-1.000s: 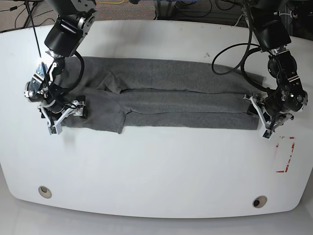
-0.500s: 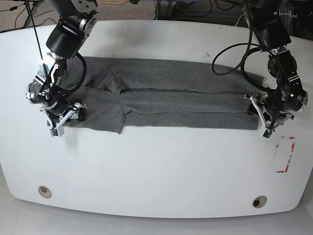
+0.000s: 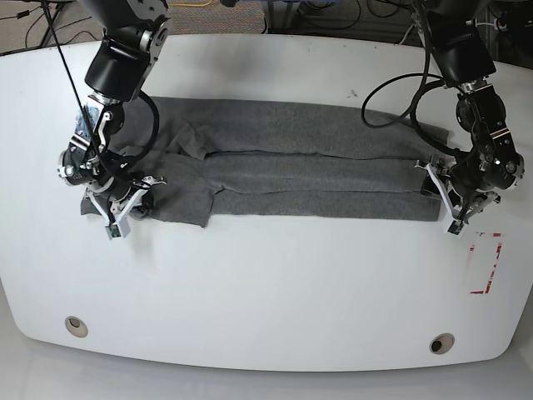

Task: Layout the t-shirt on the table in an organized manner, then fold the t-shirt properly
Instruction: 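Grasp the folded edge with both grippers, then drag the folded edge with both grippers to straighten the folded shirt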

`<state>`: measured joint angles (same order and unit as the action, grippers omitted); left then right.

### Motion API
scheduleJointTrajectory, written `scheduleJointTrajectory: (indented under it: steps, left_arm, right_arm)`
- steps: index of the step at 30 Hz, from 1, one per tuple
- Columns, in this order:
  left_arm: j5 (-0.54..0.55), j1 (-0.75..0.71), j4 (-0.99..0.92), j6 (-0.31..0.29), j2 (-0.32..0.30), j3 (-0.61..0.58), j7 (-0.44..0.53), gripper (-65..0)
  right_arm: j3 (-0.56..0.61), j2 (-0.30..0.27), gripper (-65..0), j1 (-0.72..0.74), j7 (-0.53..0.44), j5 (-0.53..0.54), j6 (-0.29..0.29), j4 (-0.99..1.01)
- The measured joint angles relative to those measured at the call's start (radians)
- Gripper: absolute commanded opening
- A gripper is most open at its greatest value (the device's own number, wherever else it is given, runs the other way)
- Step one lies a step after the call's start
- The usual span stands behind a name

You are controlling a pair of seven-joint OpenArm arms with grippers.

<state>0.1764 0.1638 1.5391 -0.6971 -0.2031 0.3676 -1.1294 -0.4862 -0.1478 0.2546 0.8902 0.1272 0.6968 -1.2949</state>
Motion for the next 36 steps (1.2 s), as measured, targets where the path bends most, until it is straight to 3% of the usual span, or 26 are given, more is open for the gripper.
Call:
scheduleJointTrajectory:
  steps: [5,24,36]
  left_arm:
    - [0.0,0.0,0.0,0.0,0.0,0.0,0.0,-33.1]
    - [0.0,-0.016,-0.004,0.0,0.002,-0.006,0.003,-33.1]
    - [0.0,-0.014,-0.004,0.0,0.001,-0.007,0.004,-33.1]
  right_arm:
    - [0.001,0.003,-65.0,-0.014,0.014,0.002,0.0,-0.049]
    - [0.003,0.048,-65.0,-0.162,0.286,0.003,0.002,-0.464]
    - [0.003,0.05,-64.8,-0.276,0.294,0.008,0.003,-0.597]
